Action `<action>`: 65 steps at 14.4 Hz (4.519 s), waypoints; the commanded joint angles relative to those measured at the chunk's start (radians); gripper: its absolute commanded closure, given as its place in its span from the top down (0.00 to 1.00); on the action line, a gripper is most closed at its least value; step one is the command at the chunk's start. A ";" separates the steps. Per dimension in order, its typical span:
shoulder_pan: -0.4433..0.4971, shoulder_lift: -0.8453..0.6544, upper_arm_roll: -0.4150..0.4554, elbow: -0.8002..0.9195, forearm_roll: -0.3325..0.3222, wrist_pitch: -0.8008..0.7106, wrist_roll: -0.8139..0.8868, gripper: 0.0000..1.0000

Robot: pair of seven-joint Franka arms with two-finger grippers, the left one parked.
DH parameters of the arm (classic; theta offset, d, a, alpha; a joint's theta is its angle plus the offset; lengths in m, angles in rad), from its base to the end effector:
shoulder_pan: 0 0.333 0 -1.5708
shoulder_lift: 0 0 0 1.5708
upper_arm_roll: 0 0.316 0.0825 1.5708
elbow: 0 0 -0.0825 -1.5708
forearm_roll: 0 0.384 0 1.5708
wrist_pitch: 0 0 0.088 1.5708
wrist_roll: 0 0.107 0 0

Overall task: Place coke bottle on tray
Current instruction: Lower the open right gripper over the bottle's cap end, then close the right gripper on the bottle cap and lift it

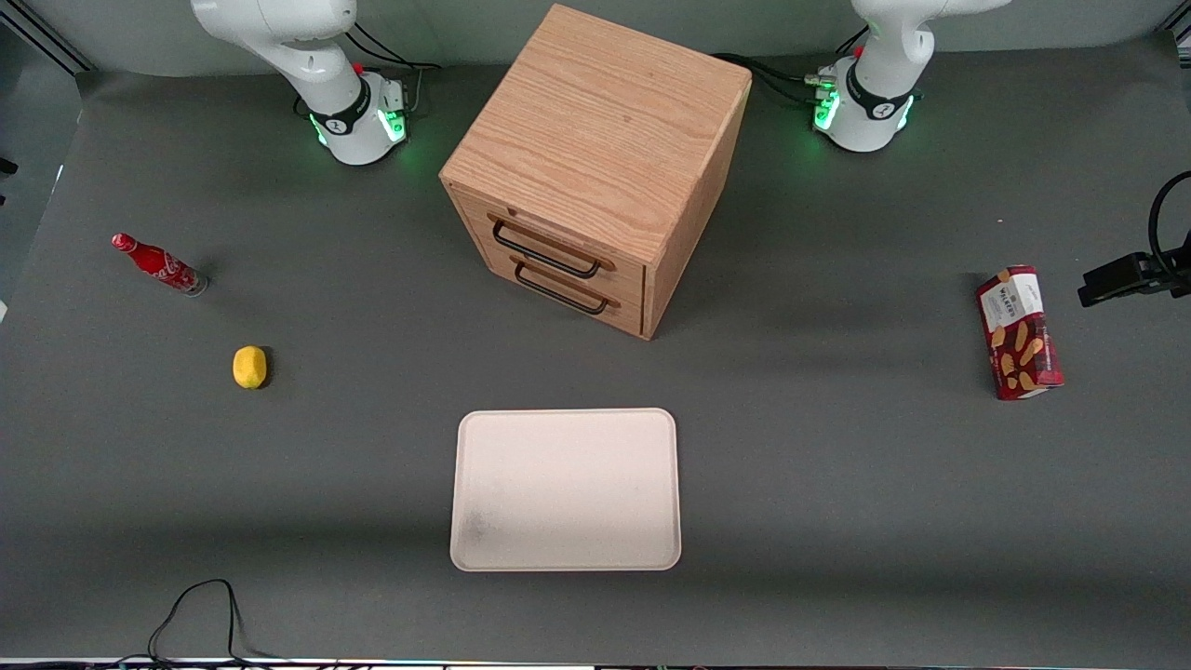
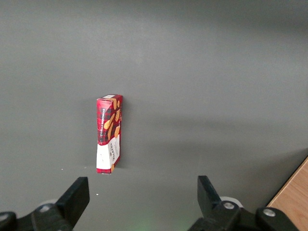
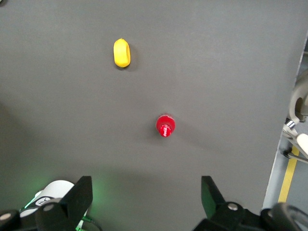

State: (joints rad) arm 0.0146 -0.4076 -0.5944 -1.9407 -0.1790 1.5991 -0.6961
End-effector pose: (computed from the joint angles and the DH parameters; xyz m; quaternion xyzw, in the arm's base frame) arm 0.3392 -0.3006 0.6141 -0.9966 -0.0799 -0.0140 0.0176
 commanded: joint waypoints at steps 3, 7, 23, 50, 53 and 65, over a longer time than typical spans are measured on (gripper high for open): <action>0.010 -0.046 -0.021 -0.220 -0.027 0.215 -0.014 1.00; 0.010 -0.027 -0.042 -0.338 -0.025 0.373 -0.014 1.00; 0.015 0.085 -0.197 -0.649 -0.023 0.837 -0.132 1.00; 0.013 0.196 -0.214 -0.646 -0.013 0.868 -0.214 0.27; 0.013 0.194 -0.214 -0.644 -0.014 0.861 -0.227 0.05; 0.013 0.170 -0.047 -0.238 -0.011 0.380 -0.201 0.02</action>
State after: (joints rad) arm 0.0196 -0.2306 -0.6735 -2.2969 -0.1821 2.0959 -0.9058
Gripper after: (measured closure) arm 0.670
